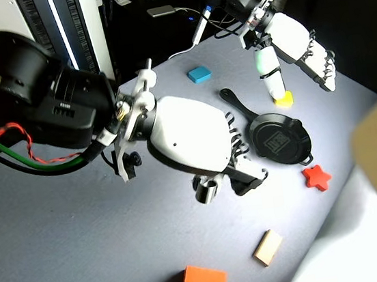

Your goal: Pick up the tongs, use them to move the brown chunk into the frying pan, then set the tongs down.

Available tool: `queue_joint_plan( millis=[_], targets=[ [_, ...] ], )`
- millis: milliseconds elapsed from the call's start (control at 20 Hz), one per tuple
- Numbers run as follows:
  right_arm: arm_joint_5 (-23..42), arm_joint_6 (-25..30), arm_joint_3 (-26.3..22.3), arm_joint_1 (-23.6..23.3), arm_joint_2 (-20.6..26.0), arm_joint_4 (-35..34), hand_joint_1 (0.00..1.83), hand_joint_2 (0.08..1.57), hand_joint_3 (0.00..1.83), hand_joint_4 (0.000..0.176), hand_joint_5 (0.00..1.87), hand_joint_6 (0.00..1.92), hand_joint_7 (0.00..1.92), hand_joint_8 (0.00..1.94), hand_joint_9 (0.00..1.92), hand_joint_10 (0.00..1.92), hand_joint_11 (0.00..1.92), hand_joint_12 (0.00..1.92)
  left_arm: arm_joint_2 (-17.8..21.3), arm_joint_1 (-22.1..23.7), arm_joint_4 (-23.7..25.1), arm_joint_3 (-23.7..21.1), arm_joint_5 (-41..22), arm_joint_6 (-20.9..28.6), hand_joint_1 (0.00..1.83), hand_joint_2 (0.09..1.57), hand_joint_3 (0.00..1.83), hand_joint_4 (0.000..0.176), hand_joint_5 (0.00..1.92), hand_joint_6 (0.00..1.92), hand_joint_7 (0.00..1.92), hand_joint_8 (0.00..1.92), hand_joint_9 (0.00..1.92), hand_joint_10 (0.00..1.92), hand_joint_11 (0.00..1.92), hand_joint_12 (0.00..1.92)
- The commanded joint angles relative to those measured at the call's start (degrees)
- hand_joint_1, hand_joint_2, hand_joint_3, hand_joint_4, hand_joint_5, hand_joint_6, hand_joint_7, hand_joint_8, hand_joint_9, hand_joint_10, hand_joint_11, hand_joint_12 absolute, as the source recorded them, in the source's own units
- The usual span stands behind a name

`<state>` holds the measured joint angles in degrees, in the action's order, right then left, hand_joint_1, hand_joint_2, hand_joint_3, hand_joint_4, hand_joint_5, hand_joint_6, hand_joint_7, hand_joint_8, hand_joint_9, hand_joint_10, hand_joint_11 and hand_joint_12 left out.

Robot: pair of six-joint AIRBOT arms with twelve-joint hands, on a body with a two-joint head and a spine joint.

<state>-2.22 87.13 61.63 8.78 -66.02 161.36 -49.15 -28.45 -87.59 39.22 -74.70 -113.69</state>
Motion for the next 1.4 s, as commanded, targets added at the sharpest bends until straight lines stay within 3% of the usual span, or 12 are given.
queue_joint_plan(
  millis=[0, 350, 550, 950, 1350],
  targets=[
    [-8.7, -4.1, -0.5, -0.6, 0.3, -3.5, 1.06, 1.20, 0.00, 0.000, 0.79, 0.05, 0.86, 0.00, 0.66, 0.36, 0.19, 1.44, 0.3, 0.2, 4.6, 0.3, -4.5, 0.3, 0.00, 1.18, 0.00, 0.003, 0.04, 0.00, 0.07, 0.00, 0.07, 0.00, 0.00, 0.18],
    [-11.8, -30.7, -4.6, -1.0, 0.7, -32.3, 1.08, 1.19, 0.00, 0.000, 0.79, 0.04, 0.86, 0.00, 0.66, 0.36, 0.18, 1.44, 0.4, -0.5, 4.7, 1.6, -4.5, 1.2, 0.00, 1.19, 0.00, 0.000, 0.05, 0.00, 0.07, 0.00, 0.06, 0.00, 0.00, 0.19],
    [-15.8, -38.9, -7.7, -0.9, 0.4, -44.8, 1.06, 1.19, 0.00, 0.000, 0.79, 0.04, 0.85, 0.00, 0.65, 0.36, 0.17, 1.44, 0.4, -0.9, 4.7, 1.9, -3.9, 1.6, 0.00, 1.18, 0.00, 0.000, 0.03, 0.00, 0.06, 0.00, 0.06, 0.00, 0.00, 0.16],
    [-21.3, -44.3, -10.5, 0.3, -1.1, -54.2, 1.06, 1.19, 0.00, 0.000, 0.78, 0.04, 0.84, 0.00, 0.64, 0.37, 0.17, 1.43, 0.5, -1.5, 4.6, 1.8, -3.4, 2.1, 0.00, 1.18, 0.00, 0.000, 0.05, 0.00, 0.08, 0.00, 0.06, 0.00, 0.00, 0.18],
    [-23.6, -45.5, -12.5, 1.9, -1.0, -57.8, 1.05, 1.19, 0.00, 0.000, 0.77, 0.03, 0.83, 0.00, 0.63, 0.37, 0.16, 1.42, 0.7, -1.8, 4.6, 1.7, -3.4, 2.4, 0.00, 1.19, 0.00, 0.000, 0.07, 0.00, 0.08, 0.00, 0.06, 0.00, 0.00, 0.18]
  ],
)
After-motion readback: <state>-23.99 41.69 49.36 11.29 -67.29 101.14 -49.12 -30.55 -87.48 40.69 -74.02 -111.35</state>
